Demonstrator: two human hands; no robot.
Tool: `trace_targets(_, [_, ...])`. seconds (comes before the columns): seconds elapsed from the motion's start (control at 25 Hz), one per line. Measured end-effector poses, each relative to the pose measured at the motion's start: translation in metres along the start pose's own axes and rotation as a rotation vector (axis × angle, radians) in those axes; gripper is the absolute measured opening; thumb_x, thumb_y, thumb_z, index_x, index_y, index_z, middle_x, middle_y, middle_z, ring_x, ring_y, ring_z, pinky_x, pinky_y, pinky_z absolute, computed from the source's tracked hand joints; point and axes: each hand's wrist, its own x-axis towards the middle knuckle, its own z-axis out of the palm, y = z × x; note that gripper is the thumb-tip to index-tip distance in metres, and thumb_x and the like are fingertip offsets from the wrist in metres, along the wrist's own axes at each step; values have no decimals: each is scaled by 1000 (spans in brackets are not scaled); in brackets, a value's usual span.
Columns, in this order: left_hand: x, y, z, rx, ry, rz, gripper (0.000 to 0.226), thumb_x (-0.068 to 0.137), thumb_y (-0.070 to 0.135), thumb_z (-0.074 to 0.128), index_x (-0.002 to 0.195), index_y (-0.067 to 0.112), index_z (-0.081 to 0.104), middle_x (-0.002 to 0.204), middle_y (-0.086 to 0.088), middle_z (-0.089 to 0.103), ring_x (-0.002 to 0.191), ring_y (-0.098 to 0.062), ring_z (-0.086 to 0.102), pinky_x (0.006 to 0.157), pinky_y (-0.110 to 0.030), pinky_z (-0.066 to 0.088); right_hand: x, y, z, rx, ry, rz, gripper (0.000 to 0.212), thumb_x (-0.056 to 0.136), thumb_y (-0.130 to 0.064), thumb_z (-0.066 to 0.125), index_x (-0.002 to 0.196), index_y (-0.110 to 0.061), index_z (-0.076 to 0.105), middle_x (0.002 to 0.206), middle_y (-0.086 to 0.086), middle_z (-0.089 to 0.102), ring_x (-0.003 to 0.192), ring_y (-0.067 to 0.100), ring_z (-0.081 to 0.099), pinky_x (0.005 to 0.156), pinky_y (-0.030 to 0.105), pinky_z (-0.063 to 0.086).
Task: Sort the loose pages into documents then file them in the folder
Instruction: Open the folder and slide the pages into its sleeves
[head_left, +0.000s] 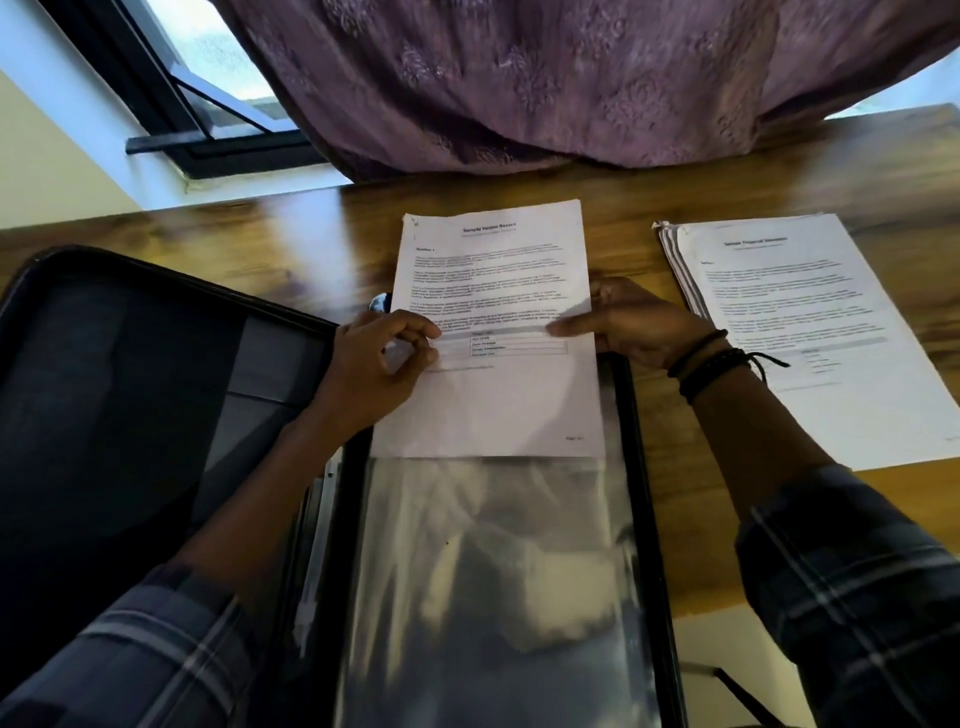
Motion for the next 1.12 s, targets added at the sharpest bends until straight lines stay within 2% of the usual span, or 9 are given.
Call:
trace_targets(0.2, [-1,3,-2,-48,29,-28,15,81,12,73,95,11,70,86,7,69,86,-13,63,86,-29,50,19,1,-1,-29,101,-49,56,77,4,75,130,-5,56,124,8,67,112,22,66,96,42,53])
trace_targets(0.28, [-2,5,-3,-69,38,-35,16,81,7,76,96,9,69,88,9,68,85,-6,63,88,-30,50,20,-6,-5,-49,8,-2,58,77,1,76,130,-9,57,121,4,69,106,17,69,85,33,58])
trace_targets(0.4, [-1,4,-2,-70,37,-30,16,81,5,76,96,8,70,88,5,70,85,-4,64,88,-29,51,32,-9,-8,-60,196,-131,48,77,1,78,122,-2,61,112,9,71,88,11,72,68,25,60])
trace_targets(0.56, [-1,0,-2,-37,39,-24,17,81,9,77,96,11,70,90,9,69,91,-10,63,87,-23,50,45,-15,-16,-613,109,37,68,59,-27,92,112,-15,50,108,1,61,92,17,60,53,22,50])
trace_targets(0.64, [-2,-2,1,-9,52,0,16,81,11,78,95,12,71,88,10,68,91,-8,61,85,-16,47,55,-23,-4,-960,292,-34,74,54,-64,78,106,-21,49,109,-3,53,103,19,49,71,29,44])
trace_targets(0.72, [-3,-4,3,-7,58,2,15,81,13,79,94,13,71,88,11,68,91,-5,59,85,-13,44,71,-26,23,-1173,355,-191,78,59,-76,57,115,-22,54,119,0,54,115,24,47,90,38,42])
trace_targets(0.92, [-5,-8,2,19,67,-26,15,81,18,79,92,22,69,93,13,68,96,-17,61,88,-16,41,87,-30,78,-1118,207,-214,37,91,-45,55,111,-16,68,121,8,63,113,30,55,94,42,48])
trace_targets(1.0, [-5,-8,2,26,82,-34,15,81,19,79,93,20,70,94,11,69,97,-20,60,90,-22,42,83,-32,87,-1111,214,-258,35,95,-41,51,89,-15,74,96,5,70,92,24,62,83,36,50])
trace_targets(1.12, [-7,-7,1,35,125,-13,17,81,19,78,96,18,71,93,14,68,100,-21,59,89,-17,39,70,-32,97,-1079,190,-249,49,99,-36,49,57,-13,57,59,-1,52,58,15,49,62,29,36])
